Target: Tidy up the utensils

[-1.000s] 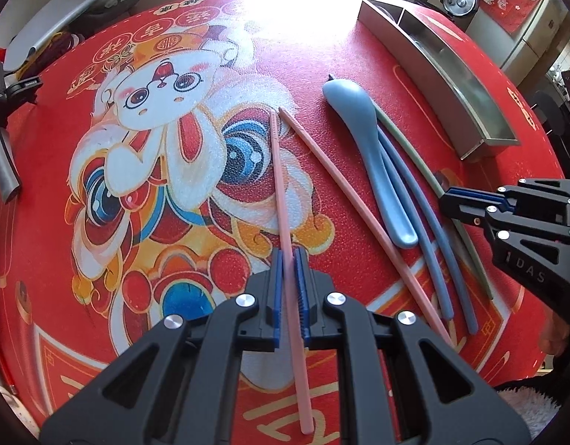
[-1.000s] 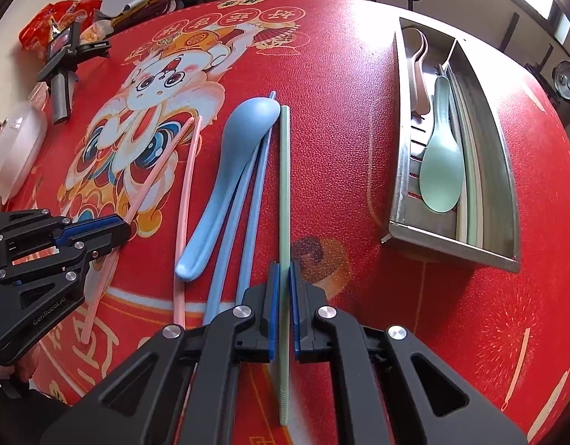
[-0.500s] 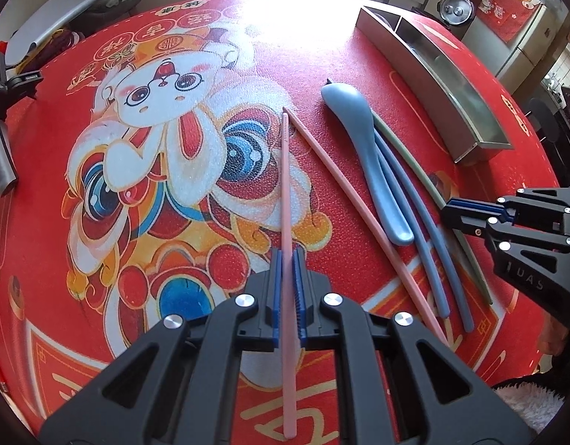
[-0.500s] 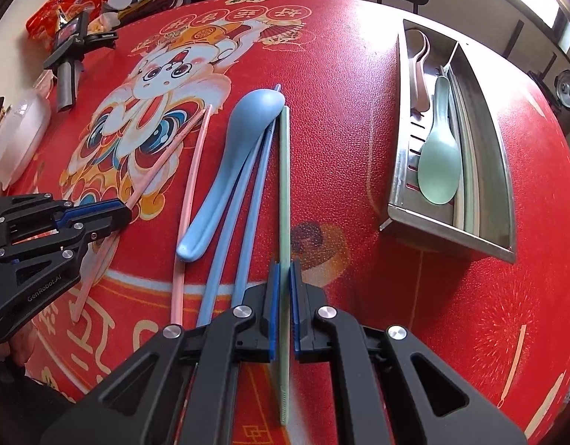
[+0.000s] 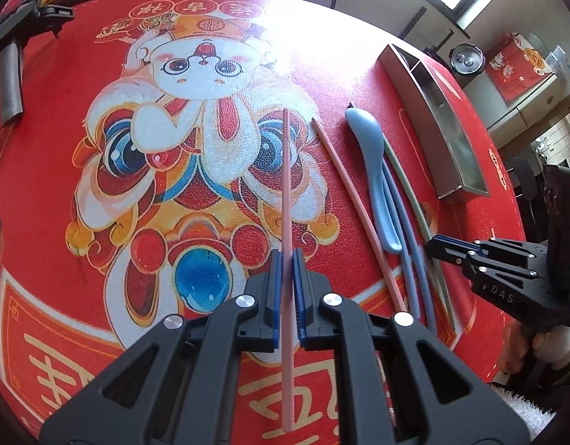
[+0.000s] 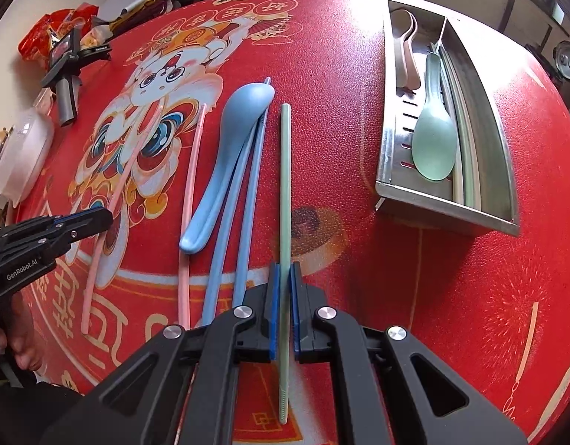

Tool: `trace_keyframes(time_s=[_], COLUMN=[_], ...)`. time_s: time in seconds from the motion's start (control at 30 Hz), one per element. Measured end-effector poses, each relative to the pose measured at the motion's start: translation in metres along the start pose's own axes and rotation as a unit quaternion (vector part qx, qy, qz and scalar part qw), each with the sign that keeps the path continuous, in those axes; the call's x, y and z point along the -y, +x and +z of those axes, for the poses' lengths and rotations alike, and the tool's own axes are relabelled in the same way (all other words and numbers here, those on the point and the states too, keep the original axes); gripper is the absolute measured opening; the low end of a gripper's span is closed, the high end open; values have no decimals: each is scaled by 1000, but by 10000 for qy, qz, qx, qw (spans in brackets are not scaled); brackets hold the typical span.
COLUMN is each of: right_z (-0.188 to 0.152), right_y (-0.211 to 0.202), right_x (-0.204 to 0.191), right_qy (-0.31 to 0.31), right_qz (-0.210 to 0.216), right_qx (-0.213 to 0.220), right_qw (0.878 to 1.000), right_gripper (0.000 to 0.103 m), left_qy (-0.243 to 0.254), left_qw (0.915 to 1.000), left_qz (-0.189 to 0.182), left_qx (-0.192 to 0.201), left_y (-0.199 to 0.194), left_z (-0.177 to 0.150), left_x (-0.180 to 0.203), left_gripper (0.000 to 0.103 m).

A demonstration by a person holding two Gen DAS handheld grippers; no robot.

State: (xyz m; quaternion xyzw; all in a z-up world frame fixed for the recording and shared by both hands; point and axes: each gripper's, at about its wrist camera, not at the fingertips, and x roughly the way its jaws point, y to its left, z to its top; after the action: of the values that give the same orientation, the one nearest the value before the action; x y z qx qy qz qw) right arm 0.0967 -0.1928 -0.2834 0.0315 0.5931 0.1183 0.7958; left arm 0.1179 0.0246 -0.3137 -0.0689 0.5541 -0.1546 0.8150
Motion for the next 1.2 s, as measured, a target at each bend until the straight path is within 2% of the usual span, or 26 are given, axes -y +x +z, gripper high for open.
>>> trace_keyframes(time_s=[0.13,0.53,1.2], right_z=[-1,0,7], right_y=[-8,-28,-56], right_x=[7,11,15], right_qy=[199,364,369], right_qz=[113,276,353], right_qx=[123,477,1045], right_qw=[9997,9978,9932], right_gripper=[6,6,6], left_qy=[99,361,316], left_qw=[9998,9987,9983], left_qz=[-31,-159,-196], left_qx=[194,318,443], left_y=[-10,-19,-28], left_z=[1,5,8], left_x=[4,20,18], left_gripper=[10,10,10])
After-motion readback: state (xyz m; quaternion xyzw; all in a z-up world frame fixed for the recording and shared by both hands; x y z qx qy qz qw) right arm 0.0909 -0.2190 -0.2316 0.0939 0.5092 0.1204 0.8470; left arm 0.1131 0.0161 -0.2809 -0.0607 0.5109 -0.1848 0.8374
